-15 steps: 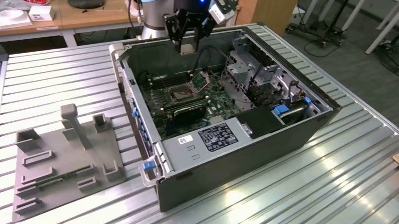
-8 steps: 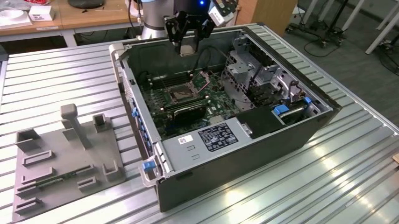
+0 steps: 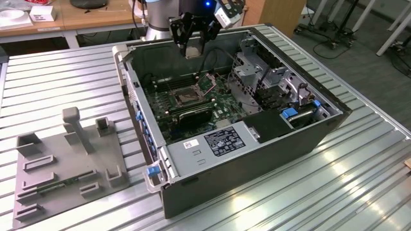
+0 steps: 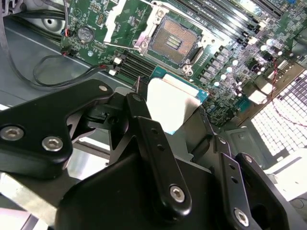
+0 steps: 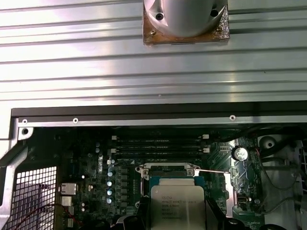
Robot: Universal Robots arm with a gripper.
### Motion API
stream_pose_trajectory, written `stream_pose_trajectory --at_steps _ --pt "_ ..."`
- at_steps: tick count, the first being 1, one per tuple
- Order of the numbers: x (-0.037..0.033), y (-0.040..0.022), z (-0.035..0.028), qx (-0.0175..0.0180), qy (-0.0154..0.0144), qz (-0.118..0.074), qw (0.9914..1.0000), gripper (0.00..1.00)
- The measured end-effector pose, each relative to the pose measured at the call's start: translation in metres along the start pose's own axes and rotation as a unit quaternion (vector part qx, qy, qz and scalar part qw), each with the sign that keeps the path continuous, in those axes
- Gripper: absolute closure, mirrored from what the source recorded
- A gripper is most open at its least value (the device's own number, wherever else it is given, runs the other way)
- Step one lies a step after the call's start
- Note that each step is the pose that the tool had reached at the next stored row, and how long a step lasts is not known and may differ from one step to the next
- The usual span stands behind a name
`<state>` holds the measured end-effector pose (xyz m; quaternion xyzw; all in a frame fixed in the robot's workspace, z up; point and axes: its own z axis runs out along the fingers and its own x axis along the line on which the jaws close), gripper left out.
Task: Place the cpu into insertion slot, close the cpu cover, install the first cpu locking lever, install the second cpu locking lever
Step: 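Place the cpu into insertion slot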
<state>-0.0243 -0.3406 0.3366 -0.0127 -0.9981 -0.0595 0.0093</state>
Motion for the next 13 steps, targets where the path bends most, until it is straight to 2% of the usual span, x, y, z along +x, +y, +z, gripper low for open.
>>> stream_pose_trajectory --at_steps 13 --pt "0.0 -0.0002 0.0014 -0.0001 0.0 0.0 1.0 0.46"
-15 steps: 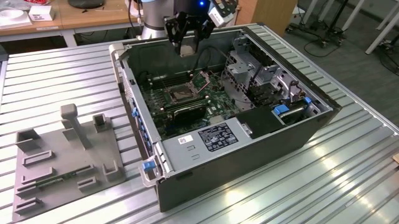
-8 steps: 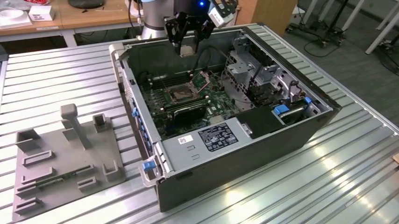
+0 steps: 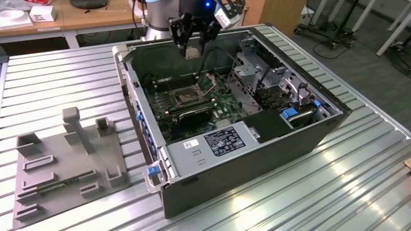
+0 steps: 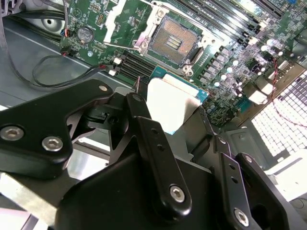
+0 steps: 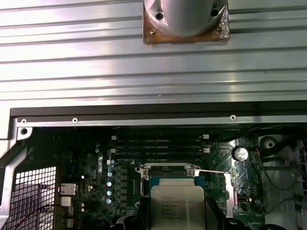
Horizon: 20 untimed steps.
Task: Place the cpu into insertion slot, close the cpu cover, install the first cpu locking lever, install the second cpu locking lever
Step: 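Place the cpu into insertion slot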
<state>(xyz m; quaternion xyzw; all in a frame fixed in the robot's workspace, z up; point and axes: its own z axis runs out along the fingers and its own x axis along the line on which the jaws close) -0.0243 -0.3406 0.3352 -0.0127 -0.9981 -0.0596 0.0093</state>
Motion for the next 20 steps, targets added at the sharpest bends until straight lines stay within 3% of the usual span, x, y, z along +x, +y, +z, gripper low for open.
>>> stream_pose_trajectory --at_steps 13,20 --pt "0.0 -0.0009 0.0039 -0.0002 0.0 0.0 1.0 0.46" --pt "0.0005 -0.0054 0.0052 -0.0003 -0.0001 0.0 1.0 0.46"
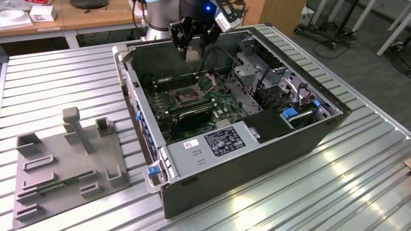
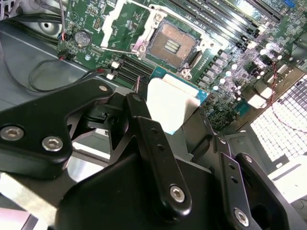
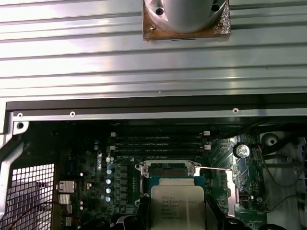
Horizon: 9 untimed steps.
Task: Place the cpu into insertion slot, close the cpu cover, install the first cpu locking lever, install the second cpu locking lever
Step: 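Place the cpu into insertion slot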
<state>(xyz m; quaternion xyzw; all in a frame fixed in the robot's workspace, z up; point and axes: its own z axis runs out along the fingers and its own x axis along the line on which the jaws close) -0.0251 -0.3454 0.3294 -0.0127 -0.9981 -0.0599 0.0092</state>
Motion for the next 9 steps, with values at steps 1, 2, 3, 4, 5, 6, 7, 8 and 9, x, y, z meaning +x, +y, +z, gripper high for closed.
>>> stream_pose_trajectory --at_steps 1,2,3,4,5,6,7,8,9 --pt "0.0 0.0 0.0 0.0001 0.0 0.0 1.0 0.46" --pt "0.0006 -0.0002 0.0011 0.0001 0.0001 0.0 1.0 0.46" --pt "0.0011 -0.0004 0.0022 0.0001 0.0001 0.0 1.0 0.46" --pt "0.0011 -0.0004 0.0022 0.0001 0.0001 0.0 1.0 0.46" --pt "0.0011 -0.0004 0.0022 0.0001 0.0001 0.0 1.0 0.46" --pt "0.0011 -0.0004 0.0025 0.0 0.0 0.0 1.0 0.46" --pt "0.0011 -0.0004 0.0029 -0.0001 0.0 0.0 1.0 0.46" --pt "0.0011 -0.0004 0.0032 0.0 0.0 0.0 1.0 0.46" --pt "0.0011 -0.0005 0.0036 0.0001 0.0001 0.0 1.0 0.46"
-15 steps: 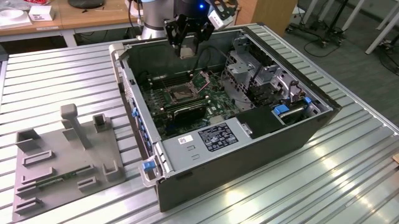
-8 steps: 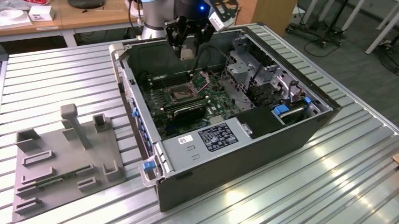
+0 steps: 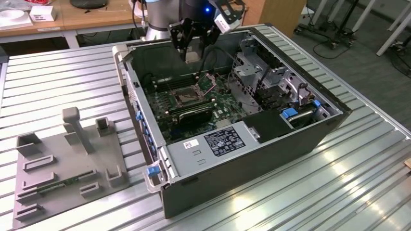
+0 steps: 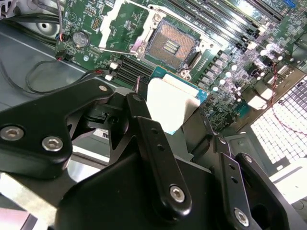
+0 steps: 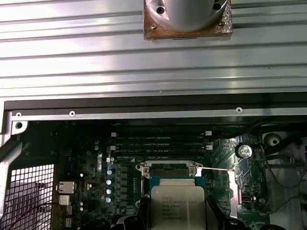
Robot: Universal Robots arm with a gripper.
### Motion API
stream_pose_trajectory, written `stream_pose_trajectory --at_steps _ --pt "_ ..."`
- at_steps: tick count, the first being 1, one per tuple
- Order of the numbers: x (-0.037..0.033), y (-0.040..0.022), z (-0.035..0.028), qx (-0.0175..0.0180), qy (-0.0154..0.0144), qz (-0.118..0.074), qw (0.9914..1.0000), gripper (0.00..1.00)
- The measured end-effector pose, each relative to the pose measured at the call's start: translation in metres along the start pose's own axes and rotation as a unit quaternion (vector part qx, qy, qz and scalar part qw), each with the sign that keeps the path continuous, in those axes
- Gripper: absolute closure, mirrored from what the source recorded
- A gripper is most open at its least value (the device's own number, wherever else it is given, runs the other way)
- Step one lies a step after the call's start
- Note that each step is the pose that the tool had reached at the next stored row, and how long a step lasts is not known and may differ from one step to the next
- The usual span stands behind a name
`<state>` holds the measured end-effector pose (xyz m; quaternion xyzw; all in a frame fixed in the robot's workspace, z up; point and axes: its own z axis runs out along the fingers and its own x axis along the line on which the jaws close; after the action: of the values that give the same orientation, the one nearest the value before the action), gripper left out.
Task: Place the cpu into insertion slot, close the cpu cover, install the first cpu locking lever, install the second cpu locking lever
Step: 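Place the cpu into insertion slot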
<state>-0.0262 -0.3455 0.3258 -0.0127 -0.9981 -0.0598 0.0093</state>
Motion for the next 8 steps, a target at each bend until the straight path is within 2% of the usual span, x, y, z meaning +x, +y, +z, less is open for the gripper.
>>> stream_pose_trajectory --at_steps 8 --pt "-0.0001 -0.0004 0.0031 0.0001 0.0 0.0 1.0 0.46"
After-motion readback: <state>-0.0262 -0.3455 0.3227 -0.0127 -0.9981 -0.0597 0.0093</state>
